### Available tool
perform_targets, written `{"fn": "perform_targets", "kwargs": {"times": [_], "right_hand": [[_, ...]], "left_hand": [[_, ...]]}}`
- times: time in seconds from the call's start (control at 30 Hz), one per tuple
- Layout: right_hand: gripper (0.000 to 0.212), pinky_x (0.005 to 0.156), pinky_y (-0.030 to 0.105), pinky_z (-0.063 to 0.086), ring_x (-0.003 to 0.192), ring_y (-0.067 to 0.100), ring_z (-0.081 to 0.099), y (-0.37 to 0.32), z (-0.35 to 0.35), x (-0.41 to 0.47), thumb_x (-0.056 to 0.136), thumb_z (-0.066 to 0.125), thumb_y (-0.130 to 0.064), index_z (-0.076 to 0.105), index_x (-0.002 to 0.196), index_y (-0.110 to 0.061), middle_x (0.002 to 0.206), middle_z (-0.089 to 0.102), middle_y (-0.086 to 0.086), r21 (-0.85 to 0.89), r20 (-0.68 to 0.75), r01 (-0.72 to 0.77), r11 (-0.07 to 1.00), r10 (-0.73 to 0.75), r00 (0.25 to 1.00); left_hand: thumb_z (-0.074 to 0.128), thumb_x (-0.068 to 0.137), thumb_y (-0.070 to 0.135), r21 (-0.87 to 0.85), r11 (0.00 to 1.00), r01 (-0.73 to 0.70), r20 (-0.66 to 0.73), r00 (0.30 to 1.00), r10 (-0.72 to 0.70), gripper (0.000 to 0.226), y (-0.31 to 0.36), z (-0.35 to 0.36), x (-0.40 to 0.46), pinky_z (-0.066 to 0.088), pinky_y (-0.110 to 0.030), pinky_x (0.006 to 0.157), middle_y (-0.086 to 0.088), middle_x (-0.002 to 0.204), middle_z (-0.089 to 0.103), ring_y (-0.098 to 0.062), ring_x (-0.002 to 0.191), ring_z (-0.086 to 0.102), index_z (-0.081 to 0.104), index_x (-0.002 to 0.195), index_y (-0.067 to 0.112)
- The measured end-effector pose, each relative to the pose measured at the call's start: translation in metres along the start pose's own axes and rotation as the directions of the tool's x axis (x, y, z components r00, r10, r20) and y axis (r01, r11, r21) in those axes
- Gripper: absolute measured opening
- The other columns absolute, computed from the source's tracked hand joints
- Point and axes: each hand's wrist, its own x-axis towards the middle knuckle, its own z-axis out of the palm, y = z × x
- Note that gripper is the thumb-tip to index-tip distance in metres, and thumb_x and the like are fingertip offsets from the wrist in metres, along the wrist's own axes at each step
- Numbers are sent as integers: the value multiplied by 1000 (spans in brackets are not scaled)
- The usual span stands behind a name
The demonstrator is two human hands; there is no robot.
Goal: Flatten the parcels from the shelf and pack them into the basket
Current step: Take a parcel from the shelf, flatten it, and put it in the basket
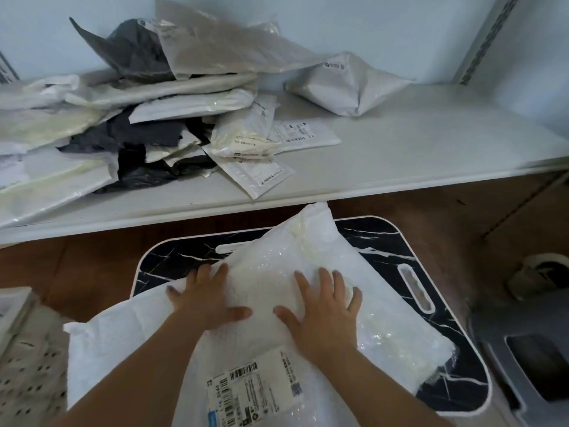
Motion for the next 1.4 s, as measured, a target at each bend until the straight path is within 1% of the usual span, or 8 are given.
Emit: {"fn": "perform_targets", "kwargs": {"times": [0.1,0.3,0.43,0.67,0.87,1.0,1.23,1.4], "right_hand": [[77,98,75,-21,133,29,-44,26,15,13,79,0,-81,-26,142,-44,149,-40,-2,-101,188,-51,994,69,980],[78,93,77,-19,129,25,-48,35,21,18,74,-2,-85,-31,136,-48,144,-47,-7,-65,336,-60,996,78,939],[78,98,74,-17,134,21,-42,43,13,14,78,6,-83,-21,142,-49,147,-41,-11,-18,338,-22,1000,27,941],[84,115,51,23,146,29,7,63,8,-27,80,50,-69,24,145,-22,158,8,9,39,53,-222,974,220,974],[93,112,51,26,146,30,3,55,-18,-59,83,56,-61,8,151,-20,160,-1,11,148,-7,-321,935,326,945],[104,113,54,21,145,33,8,45,-42,-84,76,56,-72,12,152,-16,159,6,14,366,-165,-390,845,471,867],[134,115,55,14,147,34,2,0,-91,-110,55,57,-79,-4,153,-11,161,-6,15,751,-174,-240,615,535,827],[121,108,43,31,131,29,41,-81,-131,-121,73,79,-41,-10,153,-22,141,44,9,953,-64,22,301,131,989]], "left_hand": [[57,63,82,-17,1000,1,14,1000,-1,114,-2,4,-4,17,-65,111,-1,159,-1,-29,146,4,1,150,36],[55,54,89,48,998,30,-32,999,-28,122,-3,2,-4,-4,-67,111,-6,157,15,-27,146,10,5,150,33],[66,45,85,60,998,28,-19,999,-27,134,-11,-5,-14,18,-56,113,-8,146,29,-28,138,27,13,150,20],[81,66,48,-313,948,53,88,996,-27,76,-30,10,-50,47,-32,92,-3,119,53,-20,109,52,47,126,14],[67,86,18,-628,758,-176,-189,979,71,16,-24,-19,-103,45,-26,75,7,94,61,-13,88,57,58,98,24],[67,86,13,-718,608,-339,-302,939,168,13,-39,-74,-148,52,-33,79,5,92,69,-15,87,66,69,90,25],[68,85,4,-839,339,-426,-464,885,-35,16,-111,-157,-229,55,-31,66,-6,87,71,-20,74,65,70,97,15],[66,84,0,-855,210,-474,-517,812,-272,19,-201,-202,-291,56,-36,75,-10,89,68,-22,73,64,67,93,16]]}}
